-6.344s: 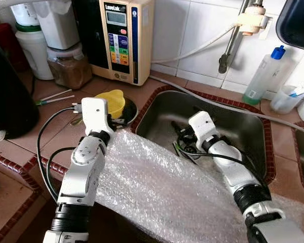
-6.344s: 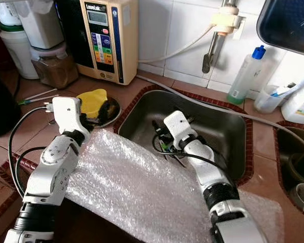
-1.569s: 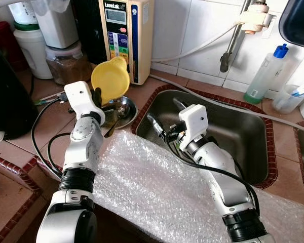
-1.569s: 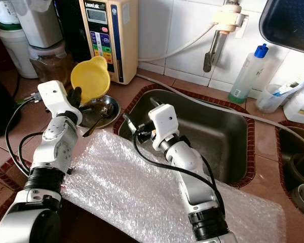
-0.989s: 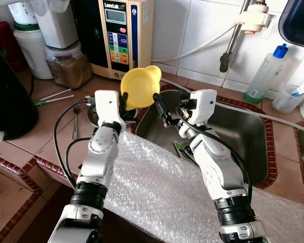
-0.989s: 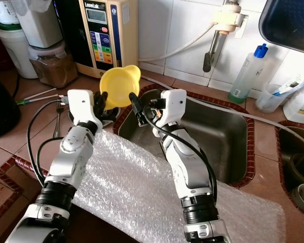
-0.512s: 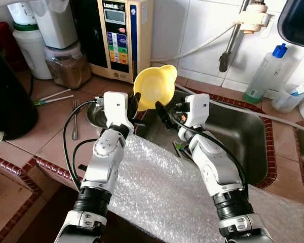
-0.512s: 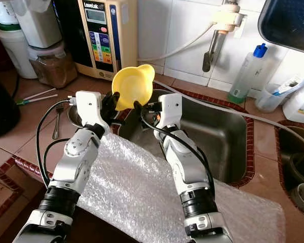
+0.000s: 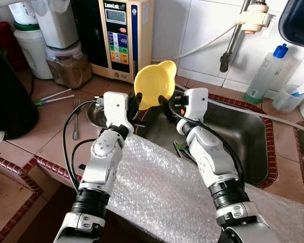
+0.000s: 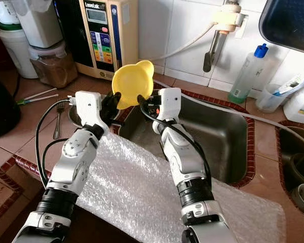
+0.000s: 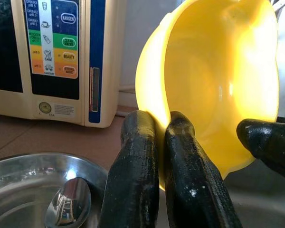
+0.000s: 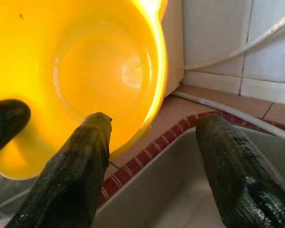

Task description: Kitchen organization

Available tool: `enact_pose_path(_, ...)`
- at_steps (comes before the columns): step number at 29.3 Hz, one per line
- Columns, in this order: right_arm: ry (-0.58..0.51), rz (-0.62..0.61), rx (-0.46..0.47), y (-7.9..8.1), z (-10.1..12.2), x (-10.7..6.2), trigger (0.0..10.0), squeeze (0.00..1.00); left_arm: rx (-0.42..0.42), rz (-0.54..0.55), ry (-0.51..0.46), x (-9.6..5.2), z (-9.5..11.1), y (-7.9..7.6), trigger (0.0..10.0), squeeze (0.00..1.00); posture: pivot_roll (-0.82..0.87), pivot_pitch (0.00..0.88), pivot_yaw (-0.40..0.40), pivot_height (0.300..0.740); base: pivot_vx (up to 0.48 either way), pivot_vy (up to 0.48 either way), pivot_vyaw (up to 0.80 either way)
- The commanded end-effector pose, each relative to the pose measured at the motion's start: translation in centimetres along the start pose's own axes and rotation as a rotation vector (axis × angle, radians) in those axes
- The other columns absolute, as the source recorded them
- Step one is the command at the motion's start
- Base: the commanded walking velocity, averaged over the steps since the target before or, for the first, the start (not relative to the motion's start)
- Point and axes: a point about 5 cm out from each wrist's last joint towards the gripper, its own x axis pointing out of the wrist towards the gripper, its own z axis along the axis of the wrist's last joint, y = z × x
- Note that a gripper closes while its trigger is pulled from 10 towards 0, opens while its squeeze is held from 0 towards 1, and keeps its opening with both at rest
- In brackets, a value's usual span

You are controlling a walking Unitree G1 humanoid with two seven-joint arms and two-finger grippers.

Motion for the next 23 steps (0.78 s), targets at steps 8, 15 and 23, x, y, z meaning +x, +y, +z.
enact_pose_path(8, -0.055, -0.016, 0.072, -0.9, 1.5, 0.3, 10.0, 1.00, 0.000, -0.113, -0.003, -0.1, 0.0, -1.8, 0.0, 0.00, 0.14, 0.000, -0.023, 0.740, 0.000, 0.000, 0.00)
enact_pose_path(15, -0.030, -0.085, 0.075, -1.8, 1.2, 0.7, 0.0, 0.00, 0.002, -0.120, -0.005, -0.1, 0.0, -2.0, 0.0, 0.00, 0.14, 0.000, -0.025, 0.740, 0.000, 0.000, 0.00)
enact_pose_path(23, -0.014, -0.118, 0.049, -2.5, 1.1, 0.5, 0.0, 0.00, 0.015, -0.089, 0.003, -0.1, -0.1, -1.6, 0.0, 0.00, 0.14, 0.000, -0.027, 0.740, 0.000, 0.000, 0.00)
